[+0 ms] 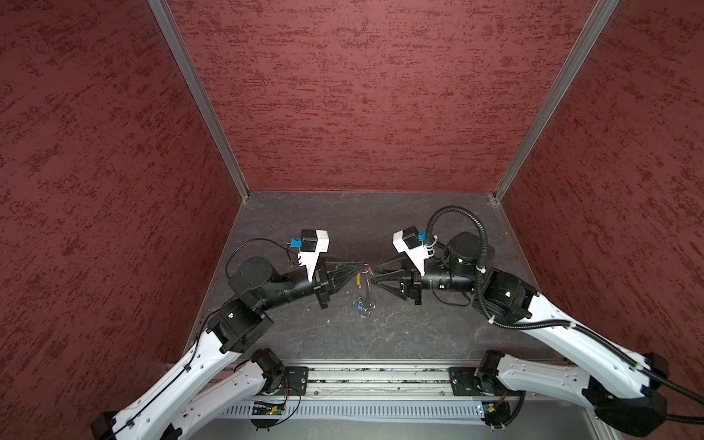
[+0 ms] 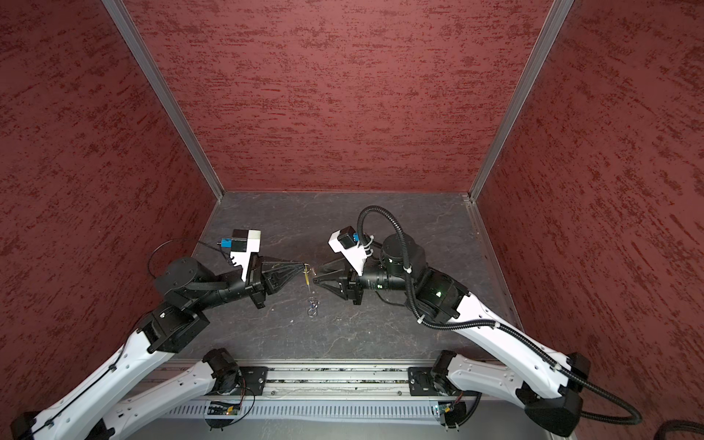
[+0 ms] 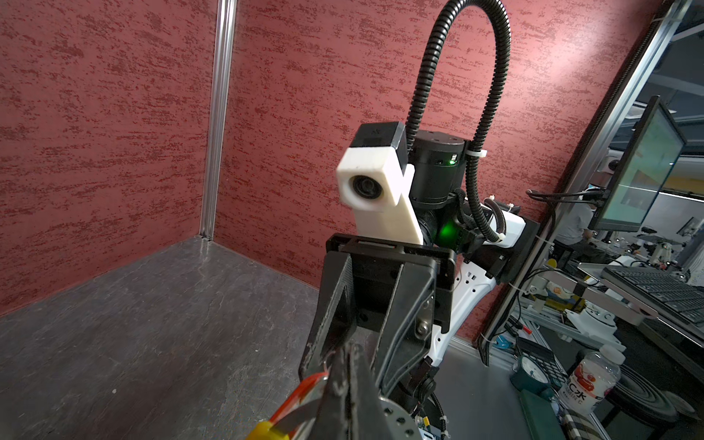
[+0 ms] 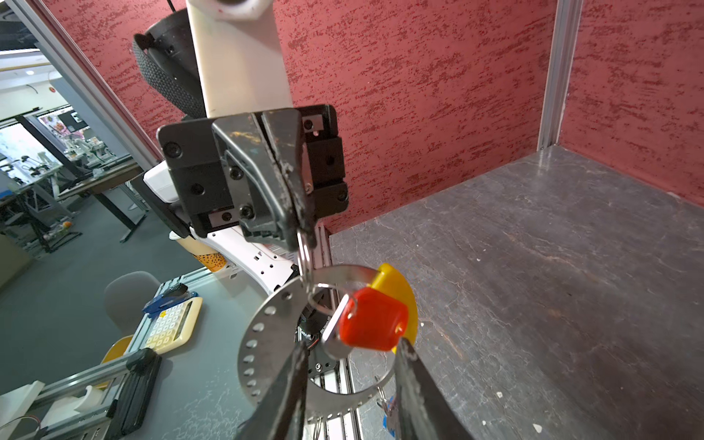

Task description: Remove the keys from the keyring

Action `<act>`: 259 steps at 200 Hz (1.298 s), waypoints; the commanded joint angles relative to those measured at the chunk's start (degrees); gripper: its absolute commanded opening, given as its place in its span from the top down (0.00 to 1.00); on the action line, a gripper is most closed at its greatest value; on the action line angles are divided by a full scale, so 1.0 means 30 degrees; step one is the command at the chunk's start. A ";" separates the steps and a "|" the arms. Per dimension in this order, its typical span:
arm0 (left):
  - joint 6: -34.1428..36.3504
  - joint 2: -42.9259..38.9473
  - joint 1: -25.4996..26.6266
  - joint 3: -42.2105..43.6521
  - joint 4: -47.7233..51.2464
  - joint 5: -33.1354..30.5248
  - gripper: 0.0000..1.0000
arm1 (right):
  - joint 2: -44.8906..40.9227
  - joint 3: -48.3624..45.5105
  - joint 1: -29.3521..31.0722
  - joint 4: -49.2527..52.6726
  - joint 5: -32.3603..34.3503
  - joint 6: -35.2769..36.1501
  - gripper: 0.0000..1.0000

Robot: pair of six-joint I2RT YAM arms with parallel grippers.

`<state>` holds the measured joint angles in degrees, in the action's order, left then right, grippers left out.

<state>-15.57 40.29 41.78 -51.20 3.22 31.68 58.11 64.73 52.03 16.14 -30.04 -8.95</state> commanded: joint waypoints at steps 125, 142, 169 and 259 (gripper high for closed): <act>-0.0012 0.0163 -0.0011 -0.0285 -0.0165 0.0964 1.00 | 0.1139 0.0082 -0.0908 -0.5326 -0.5162 -0.1558 0.50; -0.0009 0.0075 -0.0014 -0.0224 -0.0229 0.0801 1.00 | 0.1052 -0.0152 -0.0908 -0.5267 -0.5134 -0.1644 0.56; -0.0025 -0.0013 -0.0013 -0.0149 -0.0318 0.0536 1.00 | 0.0992 -0.0507 -0.0908 -0.5234 -0.5074 -0.1848 0.65; -0.0138 -0.0072 -0.0040 -0.0072 -0.0385 0.0192 1.00 | 0.0992 -0.0863 -0.0966 -0.5203 -0.4717 -0.1993 0.91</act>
<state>-15.68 40.62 41.78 -51.20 3.92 33.10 61.91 62.54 49.30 1.96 -43.72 -14.90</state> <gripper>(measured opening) 0.047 0.119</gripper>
